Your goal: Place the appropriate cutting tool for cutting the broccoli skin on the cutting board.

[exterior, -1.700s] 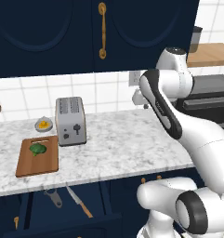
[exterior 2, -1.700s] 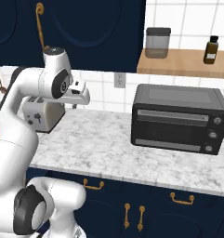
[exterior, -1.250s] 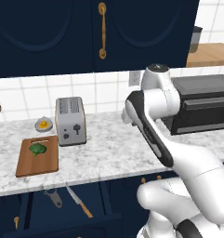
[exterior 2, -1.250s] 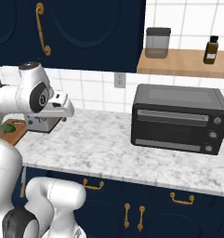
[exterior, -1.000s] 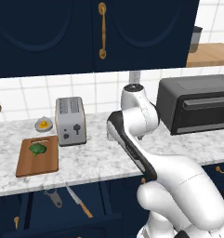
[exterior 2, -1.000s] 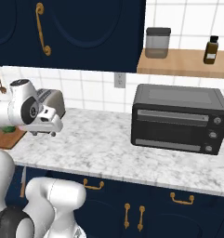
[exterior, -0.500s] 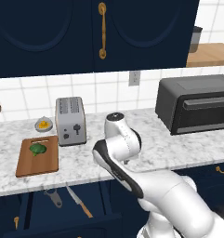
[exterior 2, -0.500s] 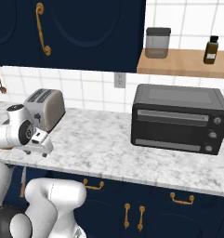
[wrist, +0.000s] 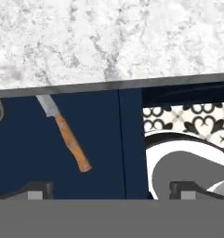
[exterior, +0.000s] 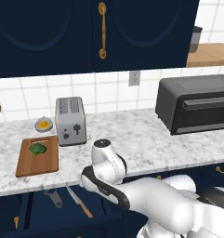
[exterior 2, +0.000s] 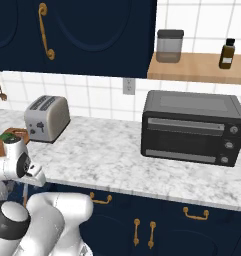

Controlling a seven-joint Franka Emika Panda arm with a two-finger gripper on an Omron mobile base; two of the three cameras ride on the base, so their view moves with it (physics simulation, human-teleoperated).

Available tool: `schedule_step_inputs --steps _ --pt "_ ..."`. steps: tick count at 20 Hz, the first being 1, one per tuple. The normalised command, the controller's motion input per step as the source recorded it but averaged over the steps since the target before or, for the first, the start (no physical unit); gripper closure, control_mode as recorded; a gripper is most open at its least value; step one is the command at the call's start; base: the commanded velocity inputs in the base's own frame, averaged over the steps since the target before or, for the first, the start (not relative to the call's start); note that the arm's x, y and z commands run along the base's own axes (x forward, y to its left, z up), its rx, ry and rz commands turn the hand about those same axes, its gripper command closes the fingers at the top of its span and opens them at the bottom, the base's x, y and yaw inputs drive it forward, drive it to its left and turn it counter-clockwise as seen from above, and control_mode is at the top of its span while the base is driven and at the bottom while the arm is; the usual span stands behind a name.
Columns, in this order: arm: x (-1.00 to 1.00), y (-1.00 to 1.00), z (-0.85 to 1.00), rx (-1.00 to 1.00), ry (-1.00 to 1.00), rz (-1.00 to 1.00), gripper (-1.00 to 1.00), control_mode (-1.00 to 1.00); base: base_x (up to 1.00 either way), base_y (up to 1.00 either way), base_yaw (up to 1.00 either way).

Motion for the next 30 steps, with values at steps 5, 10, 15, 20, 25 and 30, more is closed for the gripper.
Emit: schedule_step_inputs --steps 5,10,15,20,25,30 --pt "0.0 0.6 -0.66 -0.04 0.12 0.0 -1.0 -1.0 0.0 0.0 0.0" --pt "-0.12 0.48 -0.46 -0.01 0.01 0.0 -1.0 -1.0 0.0 0.0 0.0" --pt "-0.31 0.42 -0.47 -0.03 0.0 0.0 -1.0 -1.0 0.0 0.0 0.0" --pt "-0.64 0.27 -0.25 0.0 0.04 0.0 -1.0 -1.0 0.0 0.0 0.0" --pt "-0.91 0.21 0.0 0.0 0.15 0.0 -1.0 -1.0 0.0 0.0 0.0" --pt "-0.93 0.16 0.0 0.0 0.19 0.0 -1.0 -1.0 0.0 0.0 0.0"
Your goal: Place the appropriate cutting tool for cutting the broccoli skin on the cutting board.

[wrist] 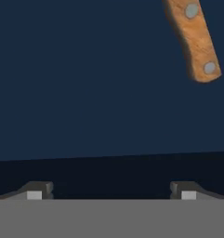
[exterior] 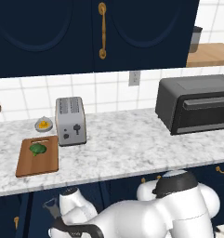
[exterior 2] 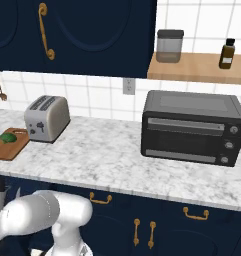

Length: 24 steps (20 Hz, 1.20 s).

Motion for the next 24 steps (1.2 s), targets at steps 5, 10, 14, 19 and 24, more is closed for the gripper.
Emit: schedule_step_inputs --steps 5,10,14,19,24 --pt "0.34 0.03 0.01 -0.05 0.0 0.12 -1.0 -1.0 0.0 0.0 0.0" --pt "0.8 0.0 0.0 0.0 0.0 0.15 -1.0 -1.0 0.0 0.0 0.0" --pt "0.84 0.0 -0.01 0.0 0.0 0.13 -1.0 -1.0 0.0 0.0 0.0" --pt "0.28 0.0 -0.14 0.0 0.0 0.14 -1.0 -1.0 0.0 0.0 0.0" --pt "0.35 0.0 -0.14 0.0 -0.02 0.13 -1.0 -1.0 0.0 0.0 0.0"
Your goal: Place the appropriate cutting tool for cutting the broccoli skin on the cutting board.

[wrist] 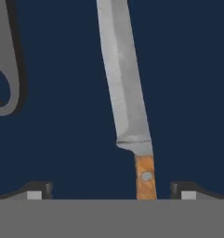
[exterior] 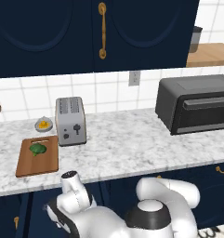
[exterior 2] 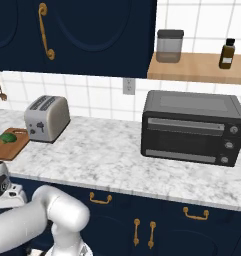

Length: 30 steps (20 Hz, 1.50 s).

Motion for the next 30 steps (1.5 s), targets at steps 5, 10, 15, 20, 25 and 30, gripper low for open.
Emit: schedule_step_inputs --steps 5,10,15,20,25,30 --pt "0.3 0.0 -0.18 0.0 -0.06 0.09 -1.0 -1.0 0.0 0.0 0.0" --pt "0.0 0.0 -0.41 0.02 -0.12 0.01 -1.0 -1.0 0.0 0.0 0.0" --pt "0.0 0.0 -0.56 0.06 -0.02 0.0 -1.0 -1.0 0.0 0.0 0.0" --pt "-0.19 0.0 -0.62 0.08 -0.03 0.0 1.0 -1.0 0.0 0.0 0.0" --pt "-0.38 0.21 -0.25 0.09 -0.03 -0.02 1.0 -1.0 0.0 0.0 0.0" --pt "-0.55 0.65 0.0 0.03 0.0 -0.13 1.0 -1.0 0.0 0.0 0.0"
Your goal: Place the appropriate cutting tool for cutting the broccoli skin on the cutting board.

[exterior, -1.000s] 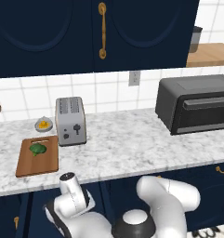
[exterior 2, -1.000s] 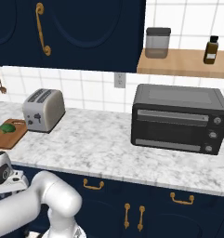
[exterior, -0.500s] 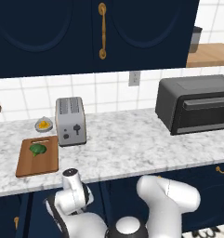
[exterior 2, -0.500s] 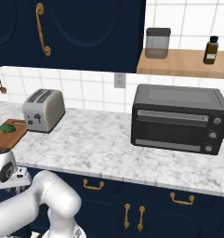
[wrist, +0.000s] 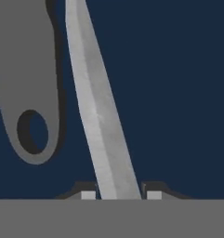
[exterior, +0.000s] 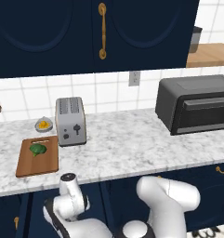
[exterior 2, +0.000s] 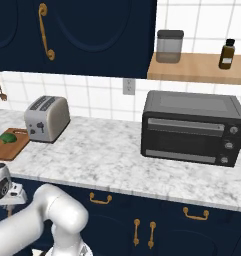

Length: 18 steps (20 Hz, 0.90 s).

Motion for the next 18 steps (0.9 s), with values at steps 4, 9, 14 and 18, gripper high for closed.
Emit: schedule_step_inputs --steps 4,9,14,18 --pt "-0.27 0.84 0.27 0.0 -0.04 -0.19 1.0 -1.0 0.0 0.0 0.0" --pt "0.0 0.32 0.98 -0.01 -0.1 -0.13 1.0 -1.0 0.0 0.0 0.0" --pt "-0.24 0.0 0.97 0.0 -0.02 -0.09 1.0 -1.0 0.0 0.0 0.0" --pt "-0.48 0.11 0.74 0.0 0.06 -0.22 1.0 -1.0 0.0 0.0 0.0"
